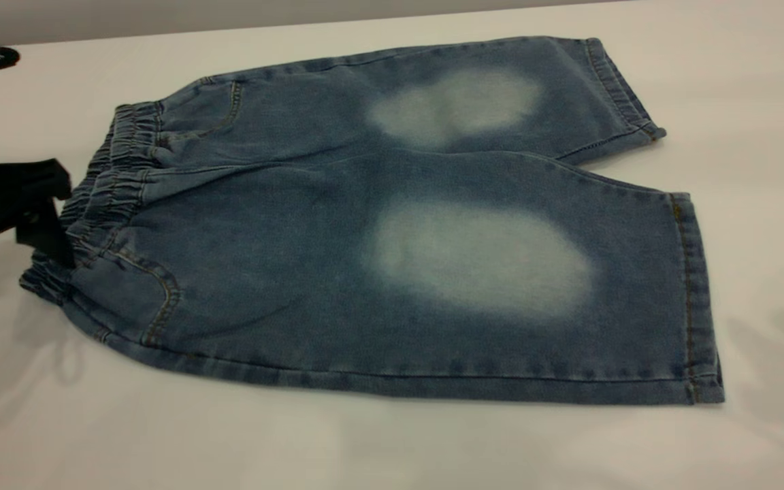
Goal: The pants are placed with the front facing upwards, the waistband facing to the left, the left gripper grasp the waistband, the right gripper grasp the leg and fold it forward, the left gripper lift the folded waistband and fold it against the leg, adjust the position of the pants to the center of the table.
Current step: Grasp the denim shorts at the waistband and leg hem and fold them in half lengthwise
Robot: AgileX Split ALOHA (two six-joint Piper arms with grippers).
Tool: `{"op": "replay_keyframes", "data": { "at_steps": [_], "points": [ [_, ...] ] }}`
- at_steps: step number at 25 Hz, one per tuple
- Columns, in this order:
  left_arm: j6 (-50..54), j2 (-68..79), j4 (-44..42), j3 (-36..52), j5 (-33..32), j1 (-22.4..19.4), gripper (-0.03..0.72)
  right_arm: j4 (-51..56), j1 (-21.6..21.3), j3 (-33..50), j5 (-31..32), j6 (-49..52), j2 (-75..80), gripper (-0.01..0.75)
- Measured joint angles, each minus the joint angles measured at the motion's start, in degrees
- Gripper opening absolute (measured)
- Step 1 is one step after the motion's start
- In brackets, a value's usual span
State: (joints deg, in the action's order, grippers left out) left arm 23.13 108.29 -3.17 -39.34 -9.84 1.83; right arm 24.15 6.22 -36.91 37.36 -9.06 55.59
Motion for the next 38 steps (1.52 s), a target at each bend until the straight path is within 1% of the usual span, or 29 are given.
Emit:
{"op": "replay_keyframes", "data": {
  "at_steps": [5,14,18,21,22,28,29,33,38],
  "points": [
    [-0.3,2.9,0.0,-1.5,0.2,0.0,0.589,0.0,0.0,0.0,0.0,0.0,0.0,0.422],
    [-0.4,6.6,-0.2,-1.5,5.2,0.0,0.589,0.0,0.0,0.0,0.1,-0.1,0.0,0.422],
    [-0.5,7.1,-0.1,-1.5,7.0,0.0,0.562,0.1,0.0,0.0,0.2,-0.1,0.0,0.422],
    [-0.2,7.2,0.0,-1.5,8.2,0.0,0.491,0.1,0.0,0.0,0.2,-0.1,0.0,0.422],
    [-0.2,7.2,0.1,-1.5,8.2,0.0,0.453,0.1,0.0,0.0,0.2,-0.1,0.0,0.422],
    [0.1,7.2,0.3,-1.5,8.4,0.0,0.161,0.1,0.0,0.0,0.2,-0.1,0.0,0.422],
    [0.1,7.0,0.3,-1.5,8.3,0.0,0.129,0.2,0.0,0.0,0.2,-0.1,0.0,0.422],
    [0.0,6.7,0.3,-1.5,7.2,0.0,0.121,1.2,0.0,0.0,0.2,-0.1,0.0,0.422],
    [-0.1,4.2,0.3,-1.4,1.2,0.0,0.121,4.6,0.0,2.2,-0.2,-1.1,3.0,0.422]
  ]
}}
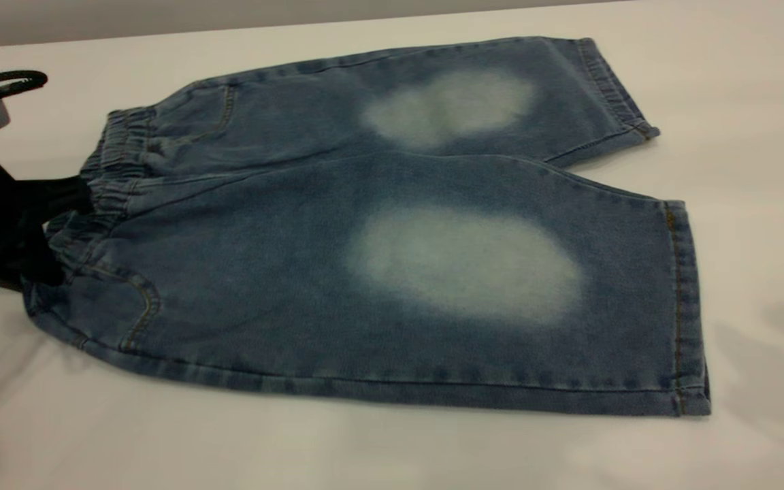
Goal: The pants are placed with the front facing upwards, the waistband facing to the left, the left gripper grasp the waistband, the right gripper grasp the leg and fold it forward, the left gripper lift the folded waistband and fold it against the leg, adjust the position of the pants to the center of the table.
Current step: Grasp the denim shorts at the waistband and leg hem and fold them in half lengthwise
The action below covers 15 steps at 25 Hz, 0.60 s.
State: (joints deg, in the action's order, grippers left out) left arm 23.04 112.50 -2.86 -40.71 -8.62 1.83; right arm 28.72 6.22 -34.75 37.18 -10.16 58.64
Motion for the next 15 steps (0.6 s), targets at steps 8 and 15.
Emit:
{"op": "replay_keyframes", "data": {
  "at_steps": [8,15],
  "points": [
    [-3.1,-5.6,-0.1,0.0,-5.0,0.0,0.121,10.1,0.0,6.9,-5.1,-9.9,10.0,0.422],
    [-4.9,-5.6,0.0,-0.1,-7.6,0.1,0.121,20.7,0.0,8.1,-6.0,-22.1,20.7,0.422]
  ]
}}
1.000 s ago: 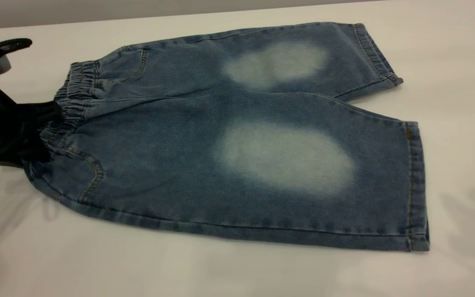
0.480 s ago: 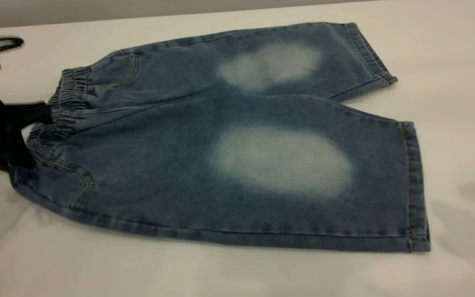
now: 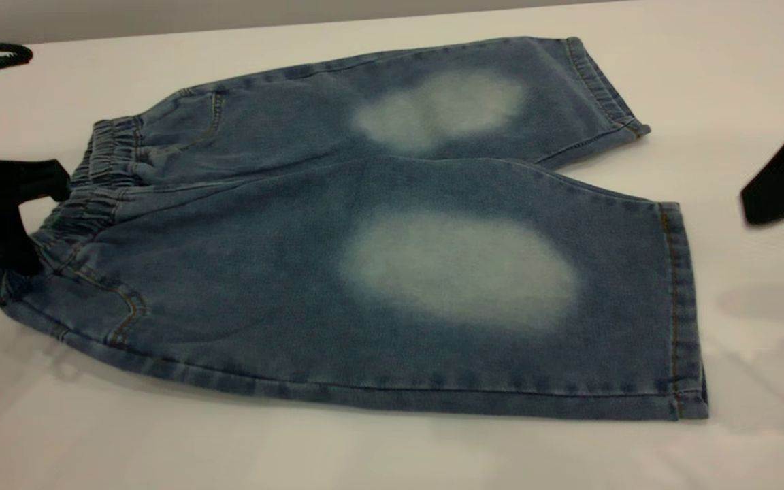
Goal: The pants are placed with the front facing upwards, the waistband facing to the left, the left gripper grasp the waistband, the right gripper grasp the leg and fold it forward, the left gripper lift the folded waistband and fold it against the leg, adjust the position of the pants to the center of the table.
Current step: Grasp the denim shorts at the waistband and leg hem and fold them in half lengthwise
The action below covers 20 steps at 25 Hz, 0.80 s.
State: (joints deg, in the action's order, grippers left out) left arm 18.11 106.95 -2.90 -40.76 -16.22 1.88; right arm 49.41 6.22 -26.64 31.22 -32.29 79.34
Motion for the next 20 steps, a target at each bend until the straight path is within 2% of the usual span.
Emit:
{"op": "replay_keyframes", "data": {
  "at_steps": [20],
  "points": [
    [-1.0,0.0,0.1,0.0,-0.1,0.0,0.121,26.3,0.0,-0.1,-4.4,-32.9,26.2,0.422]
  ]
}}
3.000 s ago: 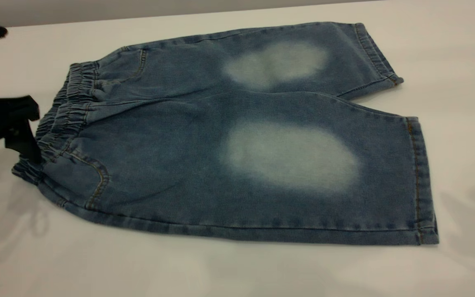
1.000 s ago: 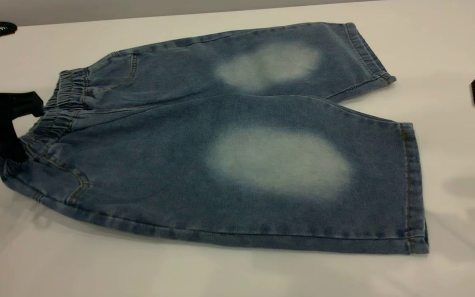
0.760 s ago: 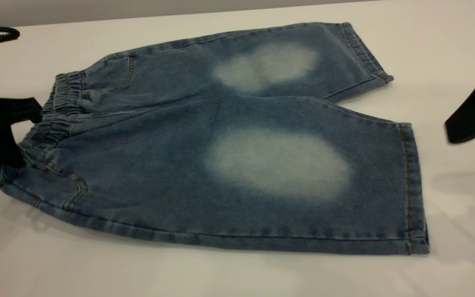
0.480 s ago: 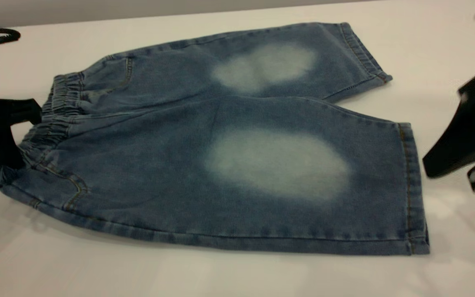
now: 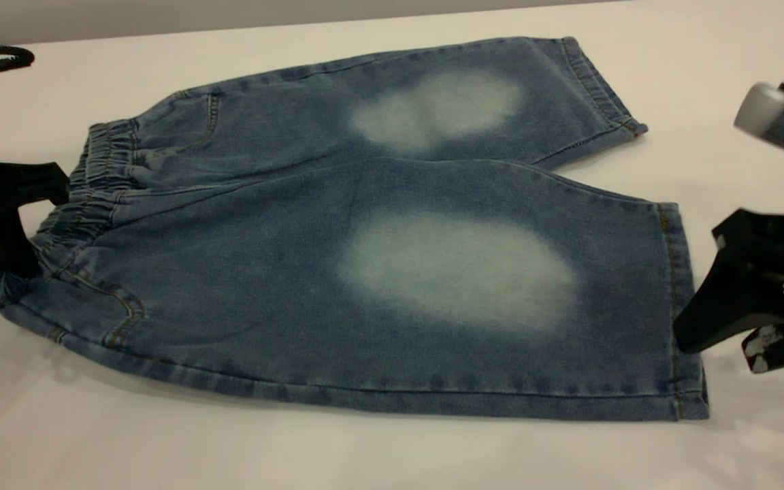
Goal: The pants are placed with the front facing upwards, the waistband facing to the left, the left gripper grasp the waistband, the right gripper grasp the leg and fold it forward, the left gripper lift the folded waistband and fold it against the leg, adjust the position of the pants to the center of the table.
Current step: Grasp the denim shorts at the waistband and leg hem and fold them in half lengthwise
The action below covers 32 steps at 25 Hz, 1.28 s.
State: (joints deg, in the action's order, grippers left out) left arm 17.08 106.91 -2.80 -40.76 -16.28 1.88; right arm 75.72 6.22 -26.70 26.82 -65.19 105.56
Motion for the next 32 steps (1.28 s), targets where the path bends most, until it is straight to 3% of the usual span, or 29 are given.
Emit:
{"op": "replay_keyframes", "data": {
  "at_steps": [10,18,26,28,32],
  "points": [
    [0.0,-0.3,0.0,0.0,0.0,0.0,0.121,11.4,0.0,-0.1,0.1,-14.9,7.4,0.422],
    [0.0,-0.3,0.0,0.0,0.0,0.0,0.121,20.8,0.0,-0.1,5.4,-24.2,10.7,0.422],
    [-0.2,-0.3,0.0,0.0,-0.1,0.0,0.121,24.3,0.0,-0.7,14.2,-24.9,15.6,0.421],
    [-0.2,-0.3,0.0,0.0,-0.1,0.0,0.121,24.3,0.0,-1.2,15.4,-24.9,16.9,0.410],
    [-0.1,-0.3,0.0,0.0,-0.1,0.0,0.121,23.8,0.0,-2.5,15.6,-24.8,18.1,0.320]
  ]
}}
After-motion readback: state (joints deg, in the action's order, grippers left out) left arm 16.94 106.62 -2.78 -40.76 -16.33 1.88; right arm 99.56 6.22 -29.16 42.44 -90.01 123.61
